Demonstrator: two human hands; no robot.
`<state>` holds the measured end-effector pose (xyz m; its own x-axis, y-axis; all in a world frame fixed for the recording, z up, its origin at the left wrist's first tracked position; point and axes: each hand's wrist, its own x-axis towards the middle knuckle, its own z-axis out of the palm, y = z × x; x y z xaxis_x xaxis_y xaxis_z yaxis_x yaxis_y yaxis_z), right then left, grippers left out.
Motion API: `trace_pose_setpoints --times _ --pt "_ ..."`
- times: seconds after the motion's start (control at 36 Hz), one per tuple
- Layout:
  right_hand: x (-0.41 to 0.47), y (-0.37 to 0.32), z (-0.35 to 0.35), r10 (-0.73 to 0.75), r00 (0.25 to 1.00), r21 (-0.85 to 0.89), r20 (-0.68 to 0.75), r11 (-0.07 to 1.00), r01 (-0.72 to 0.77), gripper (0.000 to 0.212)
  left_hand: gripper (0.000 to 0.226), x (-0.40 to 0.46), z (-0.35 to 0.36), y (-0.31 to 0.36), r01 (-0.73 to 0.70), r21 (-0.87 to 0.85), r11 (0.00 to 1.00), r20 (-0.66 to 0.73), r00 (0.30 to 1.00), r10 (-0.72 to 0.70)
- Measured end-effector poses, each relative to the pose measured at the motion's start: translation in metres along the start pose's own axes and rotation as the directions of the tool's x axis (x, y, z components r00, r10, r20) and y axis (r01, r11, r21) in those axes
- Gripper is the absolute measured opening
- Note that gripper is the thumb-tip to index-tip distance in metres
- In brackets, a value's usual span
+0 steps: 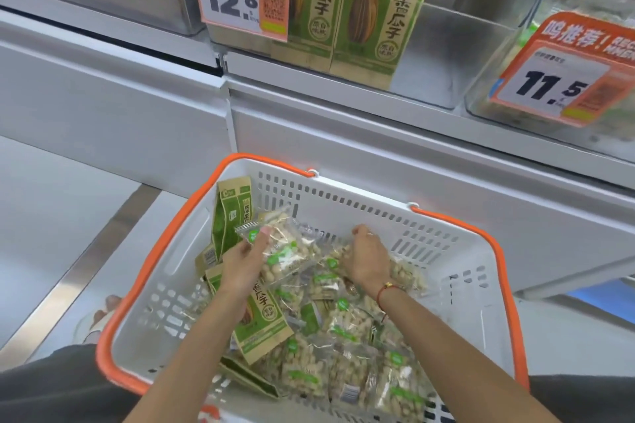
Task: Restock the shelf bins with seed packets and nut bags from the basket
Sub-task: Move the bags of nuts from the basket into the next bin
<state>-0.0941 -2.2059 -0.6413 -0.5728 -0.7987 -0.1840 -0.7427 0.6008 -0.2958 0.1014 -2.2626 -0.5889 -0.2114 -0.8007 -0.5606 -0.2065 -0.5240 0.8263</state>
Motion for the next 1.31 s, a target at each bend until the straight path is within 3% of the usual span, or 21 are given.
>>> trace_pose_setpoints --times 0.14,0.19,0.42,0.47,0.56,0.58,0.67,0.75,0.86,0.94,1.03,1.11,1.19,1.25,1.31 --pt "-0.011 0.011 0.000 -0.064 0.998 -0.071 0.020 0.995 0.065 0.021 0.034 0.000 0.002 -0.001 0.035 -0.006 0.999 0.097 0.995 -0.034" --pt "-0.015 0.015 -0.010 -0.096 0.993 -0.023 0.062 0.995 0.098 0.020 0.043 0.000 0.005 -0.001 0.059 -0.021 0.998 0.127 0.990 -0.056" --pt "-0.028 0.026 -0.084 -0.175 0.964 0.284 0.199 0.952 0.114 0.032 0.034 -0.003 0.008 0.009 0.135 -0.065 0.989 0.171 0.978 -0.122" --pt "-0.032 0.027 -0.110 -0.184 0.964 0.390 0.190 0.916 0.098 0.029 0.030 -0.005 0.014 0.013 0.082 -0.013 0.997 0.182 0.980 -0.078" --pt "-0.039 0.027 -0.148 -0.191 0.954 0.534 0.233 0.844 0.038 0.040 0.015 -0.016 0.026 0.026 0.040 0.087 0.995 0.245 0.968 -0.061" --pt "-0.042 0.027 -0.159 -0.181 0.954 0.562 0.238 0.827 0.017 0.043 0.018 -0.020 0.031 0.029 0.017 0.109 0.994 0.282 0.958 -0.047" --pt "-0.046 0.027 -0.181 -0.225 0.953 0.633 0.204 0.773 0.047 0.058 0.055 -0.037 0.043 0.046 -0.045 0.123 0.991 0.357 0.934 -0.002" --pt "-0.056 0.022 -0.205 -0.265 0.949 0.680 0.172 0.729 0.080 0.041 0.029 -0.051 0.056 0.068 -0.130 0.090 0.987 0.469 0.880 0.073" --pt "-0.064 0.020 -0.232 -0.292 0.950 0.740 0.107 0.662 0.120 0.038 0.009 -0.064 0.075 0.103 -0.188 -0.020 0.982 0.554 0.815 0.168" --pt "-0.066 0.020 -0.245 -0.272 0.961 0.761 0.043 0.632 0.145 0.049 0.053 -0.075 0.081 0.122 -0.361 0.044 0.932 0.566 0.777 0.274" --pt "-0.069 0.018 -0.260 -0.261 0.964 0.782 -0.047 0.592 0.198 0.034 0.060 -0.088 0.085 0.137 -0.531 0.118 0.839 0.552 0.738 0.389" --pt "-0.079 0.014 -0.281 -0.226 0.964 0.716 -0.140 0.649 0.256 0.020 0.056 -0.095 0.092 0.151 -0.630 0.083 0.772 0.528 0.685 0.501" --pt "-0.090 0.018 -0.308 -0.202 0.924 0.440 -0.325 0.832 0.337 0.056 0.050 -0.102 0.097 0.164 -0.742 0.078 0.666 0.554 0.588 0.590" --pt "-0.100 0.023 -0.328 -0.339 0.853 0.148 -0.397 0.894 0.424 0.076 0.050 -0.106 0.102 0.171 -0.808 0.081 0.584 0.556 0.523 0.646" --pt "-0.104 0.028 -0.345 -0.536 0.767 -0.128 -0.353 0.839 0.528 0.085 0.056 -0.113 0.110 0.180 -0.871 0.089 0.483 0.563 0.444 0.697"
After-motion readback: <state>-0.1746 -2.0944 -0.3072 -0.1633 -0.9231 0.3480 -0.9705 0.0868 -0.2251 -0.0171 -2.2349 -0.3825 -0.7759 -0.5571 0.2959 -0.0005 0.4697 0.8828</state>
